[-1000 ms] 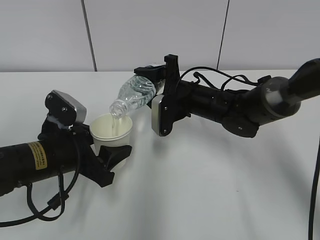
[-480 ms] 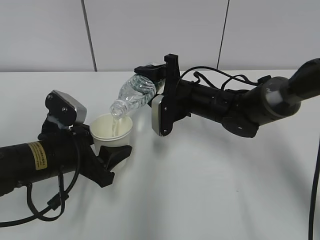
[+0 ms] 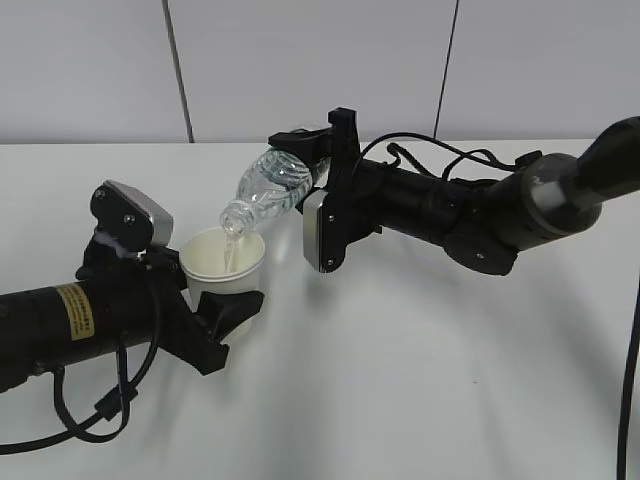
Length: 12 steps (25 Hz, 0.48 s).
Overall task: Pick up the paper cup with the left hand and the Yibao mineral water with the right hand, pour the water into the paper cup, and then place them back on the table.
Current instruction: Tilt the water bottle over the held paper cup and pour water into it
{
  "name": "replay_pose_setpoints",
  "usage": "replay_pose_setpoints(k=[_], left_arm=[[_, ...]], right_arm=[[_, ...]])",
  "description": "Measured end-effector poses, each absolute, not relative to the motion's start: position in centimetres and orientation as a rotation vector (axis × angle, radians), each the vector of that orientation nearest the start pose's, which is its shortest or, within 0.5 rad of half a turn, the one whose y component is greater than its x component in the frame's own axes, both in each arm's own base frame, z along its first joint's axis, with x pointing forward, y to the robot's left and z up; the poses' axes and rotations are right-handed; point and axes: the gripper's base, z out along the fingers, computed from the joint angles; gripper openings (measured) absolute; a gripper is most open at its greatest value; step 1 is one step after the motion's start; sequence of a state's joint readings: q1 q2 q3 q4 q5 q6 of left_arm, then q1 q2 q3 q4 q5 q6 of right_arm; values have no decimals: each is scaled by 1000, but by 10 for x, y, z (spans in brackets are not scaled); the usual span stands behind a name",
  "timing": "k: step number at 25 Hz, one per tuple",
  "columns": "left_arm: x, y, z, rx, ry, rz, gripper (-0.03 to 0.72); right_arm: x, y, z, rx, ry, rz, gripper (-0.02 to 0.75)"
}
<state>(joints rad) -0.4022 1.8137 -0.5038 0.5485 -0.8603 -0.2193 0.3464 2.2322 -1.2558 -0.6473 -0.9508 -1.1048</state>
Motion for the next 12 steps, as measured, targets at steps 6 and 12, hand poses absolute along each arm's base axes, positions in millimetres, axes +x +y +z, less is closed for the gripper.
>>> replay_pose_setpoints(k=[6, 12], left_arm=[[250, -145, 124, 806, 1851, -562, 439], [250, -145, 124, 806, 1851, -562, 439]], right_arm=[[416, 197, 138, -1507, 630, -492, 469], [416, 197, 138, -1510, 624, -499, 469]])
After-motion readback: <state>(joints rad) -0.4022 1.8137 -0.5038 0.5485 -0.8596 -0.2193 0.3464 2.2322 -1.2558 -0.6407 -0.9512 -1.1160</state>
